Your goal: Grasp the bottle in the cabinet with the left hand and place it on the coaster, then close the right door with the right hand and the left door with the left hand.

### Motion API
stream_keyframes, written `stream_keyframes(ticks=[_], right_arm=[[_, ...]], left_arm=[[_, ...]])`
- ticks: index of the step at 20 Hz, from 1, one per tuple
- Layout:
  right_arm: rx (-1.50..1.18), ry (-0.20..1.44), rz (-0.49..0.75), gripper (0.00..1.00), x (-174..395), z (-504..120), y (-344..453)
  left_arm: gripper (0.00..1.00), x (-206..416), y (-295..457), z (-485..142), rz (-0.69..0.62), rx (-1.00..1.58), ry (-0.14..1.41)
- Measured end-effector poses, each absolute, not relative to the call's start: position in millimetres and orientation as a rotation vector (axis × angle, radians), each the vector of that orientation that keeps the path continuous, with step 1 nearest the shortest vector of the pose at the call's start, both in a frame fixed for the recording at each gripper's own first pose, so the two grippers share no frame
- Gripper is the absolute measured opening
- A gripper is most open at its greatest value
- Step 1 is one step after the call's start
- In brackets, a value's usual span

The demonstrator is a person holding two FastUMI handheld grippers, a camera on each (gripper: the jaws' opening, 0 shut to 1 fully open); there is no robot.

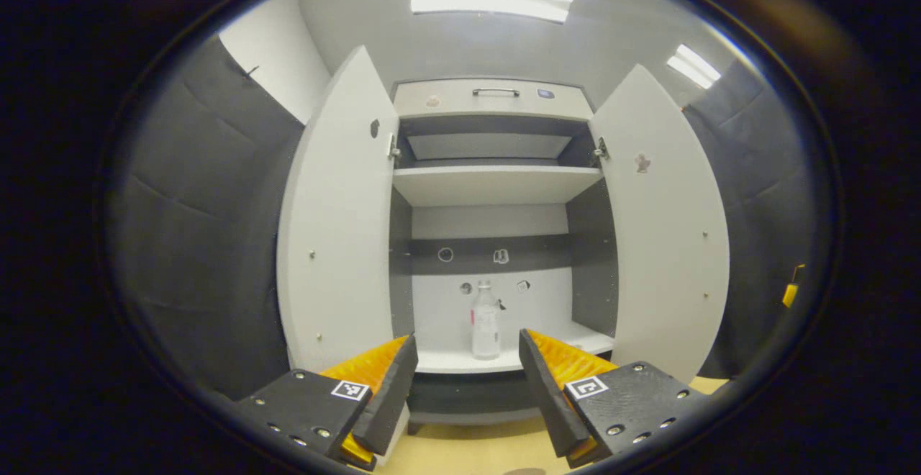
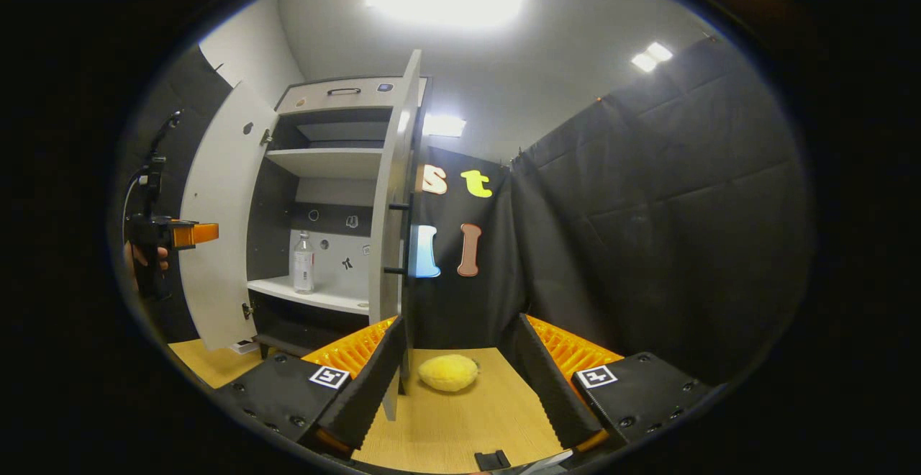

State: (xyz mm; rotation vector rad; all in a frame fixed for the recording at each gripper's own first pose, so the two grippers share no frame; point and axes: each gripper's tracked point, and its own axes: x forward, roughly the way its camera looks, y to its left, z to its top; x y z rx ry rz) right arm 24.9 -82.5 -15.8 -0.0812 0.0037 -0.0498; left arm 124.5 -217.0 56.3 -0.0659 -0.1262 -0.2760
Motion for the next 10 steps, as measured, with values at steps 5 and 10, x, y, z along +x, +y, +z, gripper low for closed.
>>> stream_keyframes(ticks=[5, 10], right_arm=[[-0.08, -0.008, -0.123, 0.98, 48, -15, -86], [-0.066, -0.005, -0.2, 0.98, 66, -23, -90]], left_arm=[[0.83, 188, -244, 60, -0.331, -0.078, -0.15], [0.83, 242, -264, 51, -0.372, -0.075, -0.146]])
